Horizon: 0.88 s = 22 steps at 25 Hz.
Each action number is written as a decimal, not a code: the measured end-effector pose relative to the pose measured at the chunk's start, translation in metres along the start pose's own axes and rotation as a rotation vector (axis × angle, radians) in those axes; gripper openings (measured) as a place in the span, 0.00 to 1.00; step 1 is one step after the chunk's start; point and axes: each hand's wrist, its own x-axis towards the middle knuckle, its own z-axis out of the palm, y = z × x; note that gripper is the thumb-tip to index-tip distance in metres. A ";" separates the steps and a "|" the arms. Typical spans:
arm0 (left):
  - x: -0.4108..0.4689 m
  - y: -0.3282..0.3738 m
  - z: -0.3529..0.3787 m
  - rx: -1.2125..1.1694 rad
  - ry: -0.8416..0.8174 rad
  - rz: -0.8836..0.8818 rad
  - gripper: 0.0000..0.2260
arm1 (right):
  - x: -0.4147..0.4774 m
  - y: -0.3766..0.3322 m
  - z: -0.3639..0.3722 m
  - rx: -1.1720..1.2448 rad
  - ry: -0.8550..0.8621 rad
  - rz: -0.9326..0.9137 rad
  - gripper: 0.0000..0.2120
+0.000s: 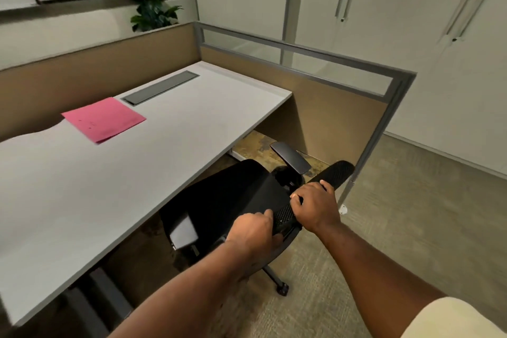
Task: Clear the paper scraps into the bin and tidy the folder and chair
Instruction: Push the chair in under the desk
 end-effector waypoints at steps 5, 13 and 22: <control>0.007 -0.067 -0.017 0.023 0.025 -0.080 0.19 | 0.051 -0.060 0.024 0.037 0.007 -0.099 0.23; 0.021 -0.149 -0.023 0.044 0.057 -0.202 0.20 | 0.118 -0.127 0.063 0.078 -0.007 -0.224 0.19; 0.029 -0.203 -0.028 0.044 0.061 -0.324 0.27 | 0.163 -0.175 0.081 0.107 -0.040 -0.317 0.18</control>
